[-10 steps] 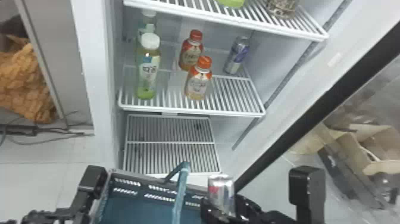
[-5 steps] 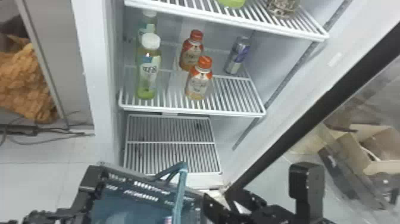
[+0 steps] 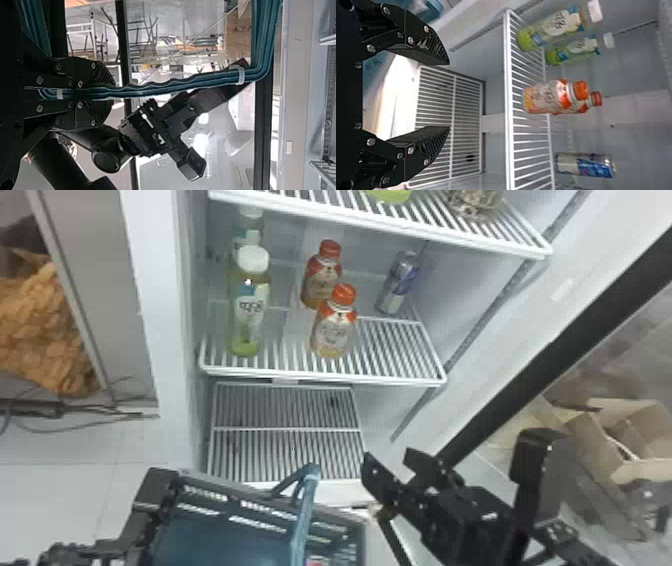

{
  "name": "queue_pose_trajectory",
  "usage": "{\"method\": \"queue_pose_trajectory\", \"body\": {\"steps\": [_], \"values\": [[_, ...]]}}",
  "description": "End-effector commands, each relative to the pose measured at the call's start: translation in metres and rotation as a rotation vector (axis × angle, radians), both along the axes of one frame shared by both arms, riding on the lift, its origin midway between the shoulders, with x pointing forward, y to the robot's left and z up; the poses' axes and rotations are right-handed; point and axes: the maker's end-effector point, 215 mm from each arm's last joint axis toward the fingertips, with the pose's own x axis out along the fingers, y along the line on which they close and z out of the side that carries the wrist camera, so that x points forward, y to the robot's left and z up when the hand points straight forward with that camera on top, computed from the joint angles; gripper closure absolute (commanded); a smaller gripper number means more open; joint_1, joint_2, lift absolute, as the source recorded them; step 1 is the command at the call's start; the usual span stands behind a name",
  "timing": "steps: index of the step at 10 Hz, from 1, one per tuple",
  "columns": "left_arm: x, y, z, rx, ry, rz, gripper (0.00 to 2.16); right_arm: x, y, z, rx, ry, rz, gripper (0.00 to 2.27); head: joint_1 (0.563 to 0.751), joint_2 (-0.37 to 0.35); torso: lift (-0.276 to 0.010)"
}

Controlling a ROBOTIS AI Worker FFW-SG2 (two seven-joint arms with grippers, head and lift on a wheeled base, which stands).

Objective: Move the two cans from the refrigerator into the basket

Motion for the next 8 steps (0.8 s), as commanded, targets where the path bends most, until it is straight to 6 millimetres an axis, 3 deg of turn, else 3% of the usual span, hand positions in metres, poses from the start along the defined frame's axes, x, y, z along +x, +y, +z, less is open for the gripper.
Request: {"method": "queue_pose_trajectory", "body": {"steps": [1, 6, 8], "values": [[-0.004, 0.000, 0.000, 0.001, 0.005, -0.014, 1.21, 0.021, -0.009, 0.009, 0.002, -0.070, -0.027, 0.48, 0.695, -0.350, -0.266], [-0.002, 0.000, -0.002, 0.006, 0.008, -0.010, 1.21, 0.073, -0.045, 0.056, 0.007, -0.358, -0.127, 0.48, 0.695, -0.350, -0.266], [-0.002, 0.000, -0.002, 0.003, 0.011, -0.009, 1.21, 0.085, -0.054, 0.064, 0.014, -0.428, -0.153, 0.48, 0.695, -0.350, -0.266]]}}
